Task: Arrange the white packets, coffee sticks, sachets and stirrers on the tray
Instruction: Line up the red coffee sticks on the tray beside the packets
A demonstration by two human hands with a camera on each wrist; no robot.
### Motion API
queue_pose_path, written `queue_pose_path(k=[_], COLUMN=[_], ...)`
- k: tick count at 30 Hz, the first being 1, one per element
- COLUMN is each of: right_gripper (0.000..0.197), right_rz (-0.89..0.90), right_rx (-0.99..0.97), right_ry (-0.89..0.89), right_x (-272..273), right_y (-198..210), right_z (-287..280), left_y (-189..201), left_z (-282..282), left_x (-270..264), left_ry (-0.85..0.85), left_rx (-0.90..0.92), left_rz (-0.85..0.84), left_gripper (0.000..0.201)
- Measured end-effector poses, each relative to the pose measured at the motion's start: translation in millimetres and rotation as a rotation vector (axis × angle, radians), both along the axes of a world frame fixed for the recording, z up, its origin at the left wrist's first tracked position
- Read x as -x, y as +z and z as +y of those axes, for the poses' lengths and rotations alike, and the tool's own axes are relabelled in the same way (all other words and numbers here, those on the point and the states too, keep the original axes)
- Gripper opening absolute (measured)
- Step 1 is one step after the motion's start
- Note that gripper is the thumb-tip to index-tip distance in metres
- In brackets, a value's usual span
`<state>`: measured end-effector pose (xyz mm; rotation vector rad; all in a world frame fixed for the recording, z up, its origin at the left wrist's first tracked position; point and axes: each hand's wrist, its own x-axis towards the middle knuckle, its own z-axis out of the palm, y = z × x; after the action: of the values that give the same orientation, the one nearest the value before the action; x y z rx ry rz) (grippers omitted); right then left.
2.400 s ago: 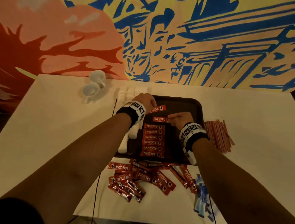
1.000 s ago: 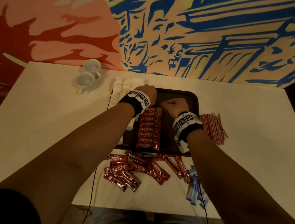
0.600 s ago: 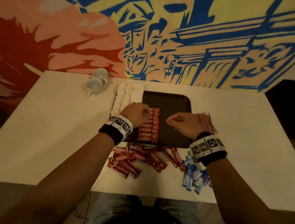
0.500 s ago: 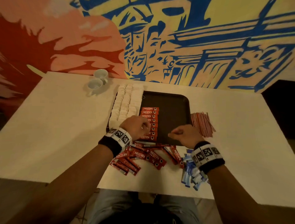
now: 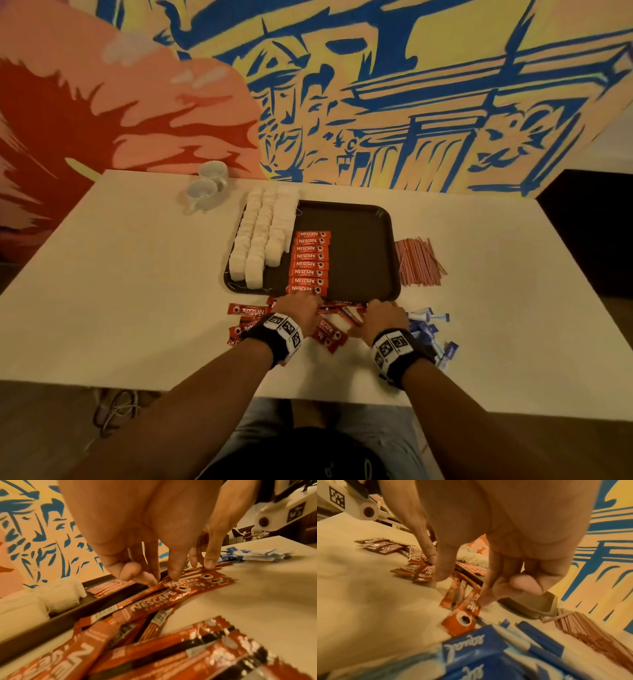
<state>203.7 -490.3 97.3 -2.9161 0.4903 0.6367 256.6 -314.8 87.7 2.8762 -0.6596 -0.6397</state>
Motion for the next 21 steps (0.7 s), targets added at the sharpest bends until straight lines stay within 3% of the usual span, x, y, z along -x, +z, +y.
queue_pose_path(k=[12, 21], right_gripper=[0.018, 0.022], right_rz=[-0.091, -0.086], right_rx=[-0.039, -0.162], right_ry=[0.092, 0.150], right_x=[3, 1], right_y=[-16, 3], right_z=[15, 17], left_y=[-7, -7], left_z=[11, 17], left_x=[-5, -5], left_ry=[-0.013, 0.009], left_rx=[-0.034, 0.012], left_rz=[-0.041, 0.021], left_gripper=[0.030, 0.023])
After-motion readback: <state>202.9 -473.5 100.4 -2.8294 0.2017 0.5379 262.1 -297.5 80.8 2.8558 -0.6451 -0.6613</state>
